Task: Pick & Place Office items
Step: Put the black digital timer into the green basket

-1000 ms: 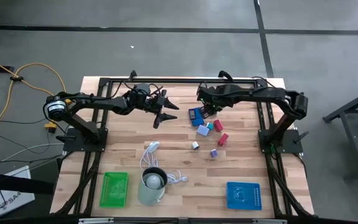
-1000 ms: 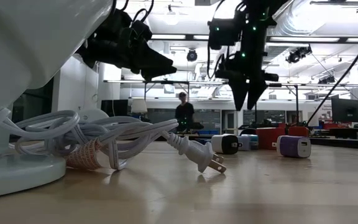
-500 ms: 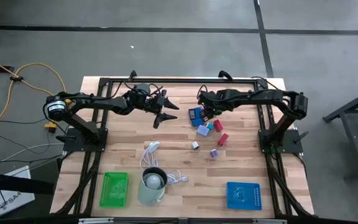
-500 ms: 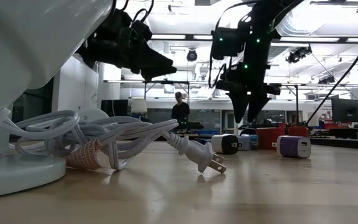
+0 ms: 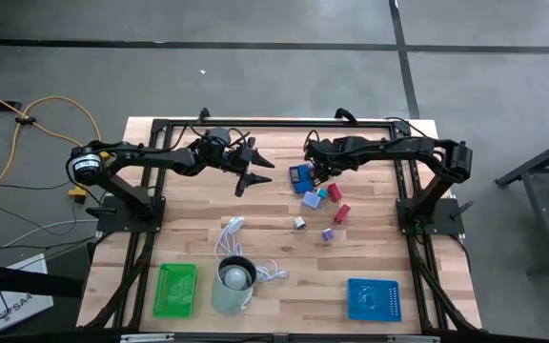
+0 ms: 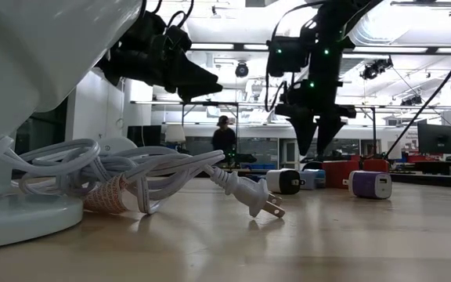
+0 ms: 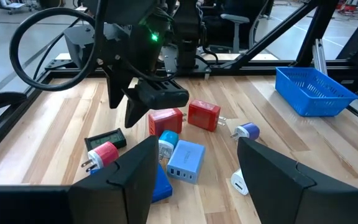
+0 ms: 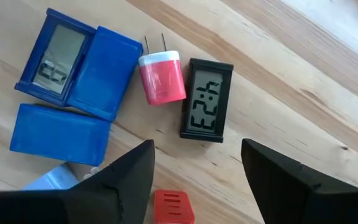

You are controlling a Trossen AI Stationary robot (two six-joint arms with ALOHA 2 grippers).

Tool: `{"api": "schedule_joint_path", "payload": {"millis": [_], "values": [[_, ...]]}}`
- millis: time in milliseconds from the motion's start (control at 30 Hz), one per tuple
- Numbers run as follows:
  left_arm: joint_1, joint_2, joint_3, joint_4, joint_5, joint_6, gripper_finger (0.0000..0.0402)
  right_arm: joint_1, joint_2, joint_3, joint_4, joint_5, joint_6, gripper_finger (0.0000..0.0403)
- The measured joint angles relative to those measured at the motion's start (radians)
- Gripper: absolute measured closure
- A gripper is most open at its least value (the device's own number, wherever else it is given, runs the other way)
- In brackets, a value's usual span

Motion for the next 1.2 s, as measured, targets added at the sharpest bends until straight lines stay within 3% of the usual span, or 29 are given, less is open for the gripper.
{"api": "schedule_joint_path", "payload": {"millis": [367, 1200], "values": [[0.0, 0.0, 0.0, 0.0, 0.0, 0.0, 0.0189, -0.027, 0.0, -0.111, 0.128, -0.062, 0.023, 0.0174], [0.0, 0.0, 0.0, 0.003, 0.0, 0.0, 0.0189, -0.063, 0.079, -0.112, 0.196, -0.055, 0.001, 0.0174]]}}
